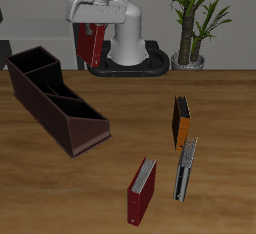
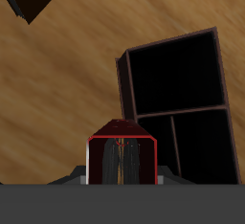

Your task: Place the left red book into the right desk caddy's front compartment

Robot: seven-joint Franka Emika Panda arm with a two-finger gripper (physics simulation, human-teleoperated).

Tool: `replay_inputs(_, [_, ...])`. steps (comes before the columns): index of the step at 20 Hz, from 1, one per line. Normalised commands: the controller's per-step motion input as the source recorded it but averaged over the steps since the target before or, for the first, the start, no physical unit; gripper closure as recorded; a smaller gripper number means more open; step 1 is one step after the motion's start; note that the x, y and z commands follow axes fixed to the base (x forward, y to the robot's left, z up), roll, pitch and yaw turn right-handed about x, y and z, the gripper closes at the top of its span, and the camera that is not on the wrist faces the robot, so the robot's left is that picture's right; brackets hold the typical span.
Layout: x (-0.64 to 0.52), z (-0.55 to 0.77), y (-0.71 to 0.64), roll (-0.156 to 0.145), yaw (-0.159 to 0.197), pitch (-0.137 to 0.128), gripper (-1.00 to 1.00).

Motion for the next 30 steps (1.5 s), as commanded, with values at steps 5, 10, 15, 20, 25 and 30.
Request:
replay_inputs(5, [0.0, 0.03, -0.12, -0.008, 0.045, -0.02, 1.0])
replay_inputs(10, [-0.05, 0.12, -0.18, -0.038, -0.013, -0.017, 1.0])
replay_inputs(15, [-0.02, 0.04, -0.15, -0.021, 0.027, -0.015, 1.0])
replay_inputs(20, [-0.03, 0.12, -0.14, -0.035, -0.005, -0.039, 1.0])
replay_inputs(25, [0.07, -0.02, -0.05, -0.001, 0.057, -0.015, 1.0])
replay_inputs(30, [0.07, -0.1, 0.02, 0.005, 0.045, -0.009, 1.0])
